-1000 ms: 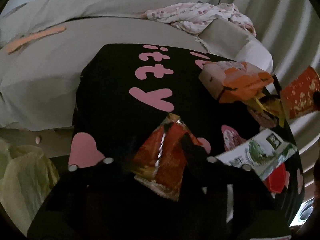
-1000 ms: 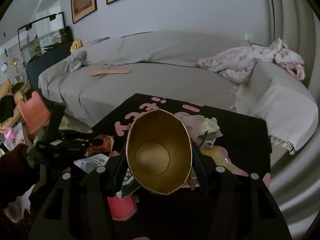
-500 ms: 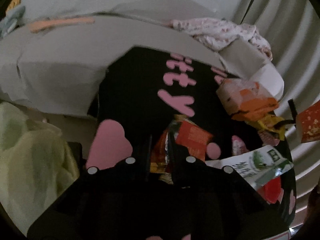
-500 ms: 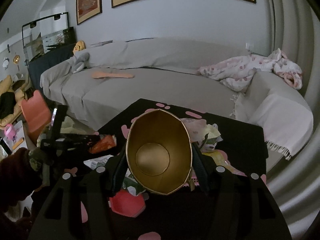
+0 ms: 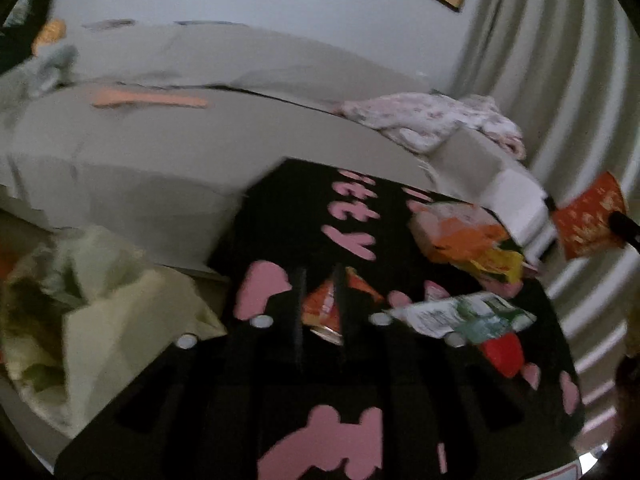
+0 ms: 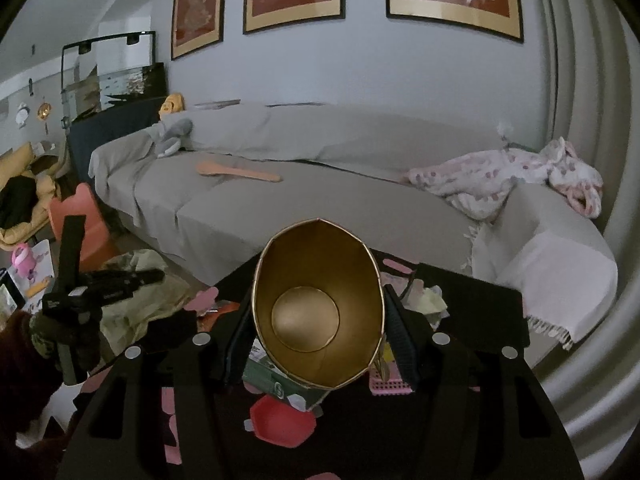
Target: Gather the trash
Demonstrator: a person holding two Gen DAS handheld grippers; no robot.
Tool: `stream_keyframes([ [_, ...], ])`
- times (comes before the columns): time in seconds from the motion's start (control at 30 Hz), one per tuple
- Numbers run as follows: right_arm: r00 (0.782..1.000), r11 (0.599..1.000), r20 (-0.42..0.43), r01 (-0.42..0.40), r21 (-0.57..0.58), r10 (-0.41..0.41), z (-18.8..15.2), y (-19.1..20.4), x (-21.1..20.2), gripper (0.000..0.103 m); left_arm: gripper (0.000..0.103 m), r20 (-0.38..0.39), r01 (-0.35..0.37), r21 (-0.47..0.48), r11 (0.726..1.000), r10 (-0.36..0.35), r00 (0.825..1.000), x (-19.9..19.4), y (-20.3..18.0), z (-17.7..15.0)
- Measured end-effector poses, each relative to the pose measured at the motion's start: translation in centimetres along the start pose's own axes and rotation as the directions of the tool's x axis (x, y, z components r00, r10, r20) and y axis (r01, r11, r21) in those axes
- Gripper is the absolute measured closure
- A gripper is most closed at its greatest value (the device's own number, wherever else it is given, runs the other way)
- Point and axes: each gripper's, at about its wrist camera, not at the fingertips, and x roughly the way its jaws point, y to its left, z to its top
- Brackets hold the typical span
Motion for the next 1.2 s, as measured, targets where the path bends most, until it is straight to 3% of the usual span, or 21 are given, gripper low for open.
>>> stream_keyframes([
  [0.03, 1.0, 1.0, 0.0, -0.001, -0.001, 0.001, -0.1, 0.2, 0.0, 0.047, 0.054, 0.001, 0.023, 0.021, 1.0, -0.023, 1.0, 0.5, -0.3, -0.3],
  [0.07, 1.0, 1.0, -0.003, -0.001, -0.001, 0.001, -0.2, 0.2, 0.1, 0.047, 0.045, 0.002, 0.033, 0.04, 0.999, -0.033, 0.999, 0.9, -0.5, -0.4],
  [0.17, 1.0, 1.0, -0.019, 0.006, 0.005, -0.006, -0.9, 0.0, 0.3, 0.047, 0.043, -0.006, 0.019, 0.129, 0.991, -0.019, 1.0, 3.1, -1.6, -0.9],
  [0.33, 0.998, 0.998, -0.052, 0.038, 0.05, -0.035, -2.4, -1.7, 0.7, 0.047, 0.043, -0.121, -0.008, 0.217, 0.976, 0.035, 0.992, 8.6, -2.9, -0.9],
  [0.43, 0.996, 0.995, -0.072, 0.054, 0.089, -0.048, -3.1, -3.0, 1.0, 0.046, 0.043, -0.194, 0.011, 0.242, 0.97, 0.037, 0.98, 11.0, -3.4, -1.2],
  [0.5, 0.995, 0.993, -0.082, 0.065, 0.102, -0.057, -3.6, -3.6, 1.2, 0.046, 0.051, -0.217, 0.011, 0.248, 0.969, 0.045, 0.975, 11.7, -3.8, -1.6],
  [0.63, 0.993, 0.99, -0.092, 0.084, 0.112, -0.074, -4.3, -4.3, 1.4, 0.046, 0.073, -0.184, -0.012, 0.255, 0.967, 0.061, 0.981, 10.9, -4.6, -2.0],
  [0.9, 0.996, 0.994, -0.065, 0.063, 0.085, -0.057, -3.8, -3.2, 1.1, 0.046, 0.086, -0.1, -0.031, 0.15, 0.988, 0.046, 0.994, 5.9, -3.7, -1.3],
  [0.97, 0.997, 0.996, -0.055, 0.053, 0.074, -0.049, -3.5, -2.6, 0.9, 0.046, 0.097, -0.07, -0.044, 0.113, 0.993, 0.052, 0.996, 4.2, -3.0, -1.0],
  [1.2, 1.0, 1.0, -0.016, 0.001, 0.006, -0.001, -1.6, 0.4, 0.7, 0.046, 0.097, 0.075, -0.122, -0.015, 0.992, 0.123, 0.99, -3.3, 1.8, 0.4],
])
